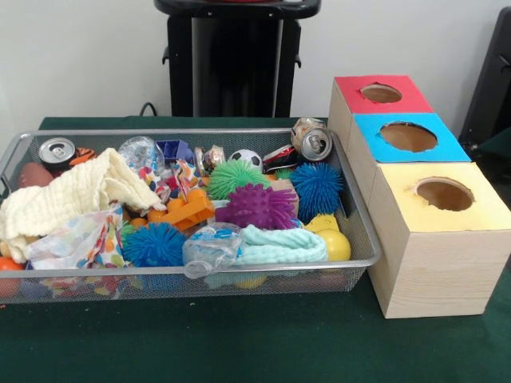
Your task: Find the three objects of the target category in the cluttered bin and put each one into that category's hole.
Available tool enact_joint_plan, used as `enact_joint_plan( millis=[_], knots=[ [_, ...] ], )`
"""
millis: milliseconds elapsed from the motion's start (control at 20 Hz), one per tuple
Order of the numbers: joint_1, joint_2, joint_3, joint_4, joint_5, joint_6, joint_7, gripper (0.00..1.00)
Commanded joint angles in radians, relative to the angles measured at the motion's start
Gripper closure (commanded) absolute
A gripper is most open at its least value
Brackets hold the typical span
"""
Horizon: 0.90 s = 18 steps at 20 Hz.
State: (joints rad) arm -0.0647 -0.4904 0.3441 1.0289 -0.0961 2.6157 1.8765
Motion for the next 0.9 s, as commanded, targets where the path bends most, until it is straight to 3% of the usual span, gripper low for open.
enact_joint_plan(
  millis=[50,900],
  knots=[
    [-0.02,0.035,0.008,0.092,-0.05,-0.122,0.105,0.0],
    [-0.017,0.035,-0.005,0.111,-0.047,-0.162,0.1,0.0]
  ],
)
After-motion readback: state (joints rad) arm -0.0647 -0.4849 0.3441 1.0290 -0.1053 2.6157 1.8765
